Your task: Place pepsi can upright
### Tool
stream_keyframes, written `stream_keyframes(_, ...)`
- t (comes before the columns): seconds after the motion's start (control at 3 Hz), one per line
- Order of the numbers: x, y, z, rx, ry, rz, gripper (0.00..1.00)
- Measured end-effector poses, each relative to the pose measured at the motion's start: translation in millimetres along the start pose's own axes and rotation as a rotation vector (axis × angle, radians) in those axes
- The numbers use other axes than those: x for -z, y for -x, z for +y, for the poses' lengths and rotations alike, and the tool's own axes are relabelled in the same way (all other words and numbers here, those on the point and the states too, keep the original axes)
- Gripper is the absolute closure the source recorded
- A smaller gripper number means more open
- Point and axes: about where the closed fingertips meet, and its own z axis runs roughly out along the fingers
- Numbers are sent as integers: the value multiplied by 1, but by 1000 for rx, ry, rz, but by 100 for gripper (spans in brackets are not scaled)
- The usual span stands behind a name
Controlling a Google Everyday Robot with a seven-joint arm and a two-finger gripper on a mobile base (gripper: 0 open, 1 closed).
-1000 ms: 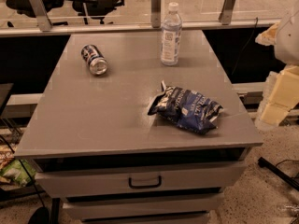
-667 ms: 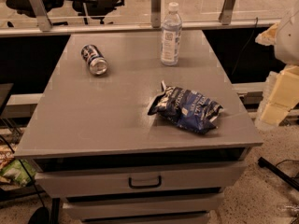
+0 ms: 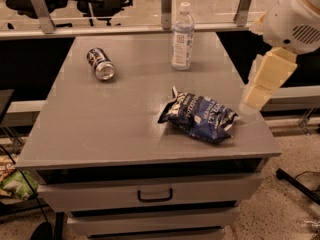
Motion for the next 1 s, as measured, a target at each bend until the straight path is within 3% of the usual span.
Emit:
stream_keyframes(0.33,-14,38,-20,-33,17,-40,0)
stream_keyframes(1.0,-70,104,-56,-149,74,1,0)
